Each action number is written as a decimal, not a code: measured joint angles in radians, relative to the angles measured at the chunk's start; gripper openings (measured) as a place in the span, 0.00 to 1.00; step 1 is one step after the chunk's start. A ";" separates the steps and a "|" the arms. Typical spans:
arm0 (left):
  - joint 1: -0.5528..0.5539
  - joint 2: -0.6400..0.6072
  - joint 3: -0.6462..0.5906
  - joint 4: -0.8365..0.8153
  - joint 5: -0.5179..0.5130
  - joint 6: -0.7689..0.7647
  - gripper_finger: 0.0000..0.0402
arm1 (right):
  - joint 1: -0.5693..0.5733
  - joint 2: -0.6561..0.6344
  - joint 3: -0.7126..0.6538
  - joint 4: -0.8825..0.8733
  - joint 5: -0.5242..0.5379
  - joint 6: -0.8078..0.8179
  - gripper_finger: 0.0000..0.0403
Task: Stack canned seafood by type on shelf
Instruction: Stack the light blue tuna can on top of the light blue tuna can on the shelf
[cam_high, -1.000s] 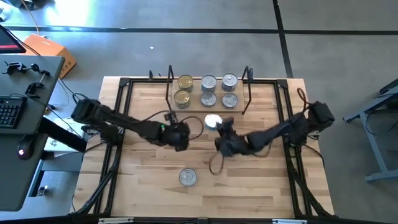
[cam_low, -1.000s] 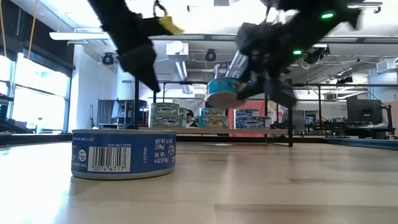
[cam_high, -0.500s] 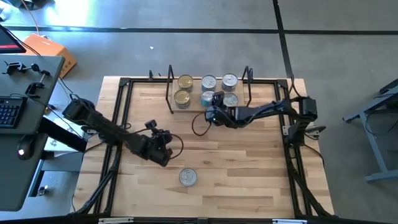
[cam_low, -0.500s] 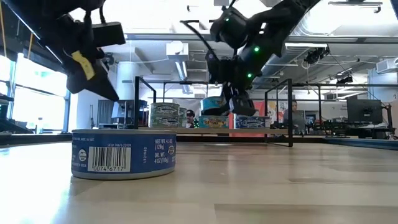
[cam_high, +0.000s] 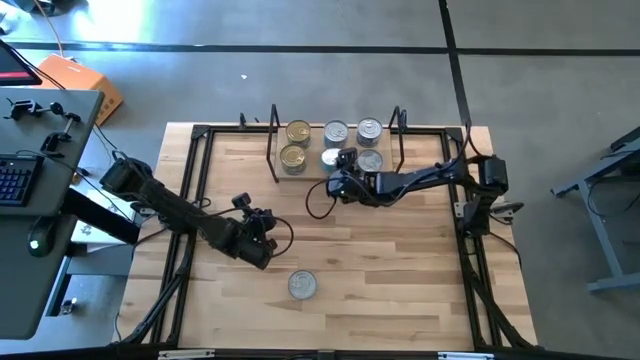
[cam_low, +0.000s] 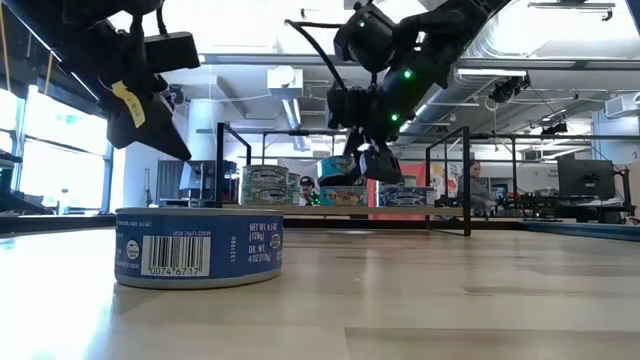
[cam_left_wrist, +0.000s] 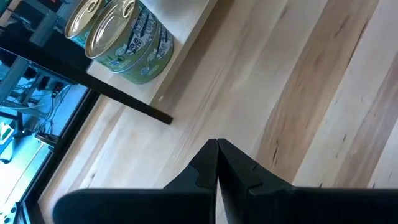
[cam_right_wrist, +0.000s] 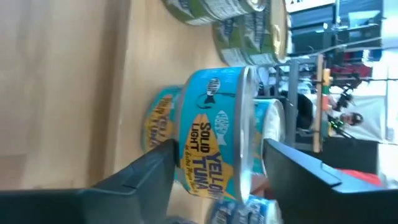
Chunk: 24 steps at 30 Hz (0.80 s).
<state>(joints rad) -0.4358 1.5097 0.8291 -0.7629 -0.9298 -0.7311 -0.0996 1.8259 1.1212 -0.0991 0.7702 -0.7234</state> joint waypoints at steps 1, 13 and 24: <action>0.000 0.000 0.000 0.000 0.000 0.000 0.00 | 0.002 0.000 0.007 -0.006 0.017 -0.001 0.59; 0.000 0.000 0.000 0.005 0.000 0.001 0.00 | 0.014 -0.002 0.098 -0.179 0.087 0.101 0.69; 0.000 0.000 0.001 0.011 0.000 0.001 0.00 | 0.042 -0.002 0.131 -0.253 -0.129 0.347 0.69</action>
<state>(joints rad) -0.4356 1.5101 0.8299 -0.7521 -0.9302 -0.7304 -0.0573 1.8240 1.2524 -0.3525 0.6415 -0.3767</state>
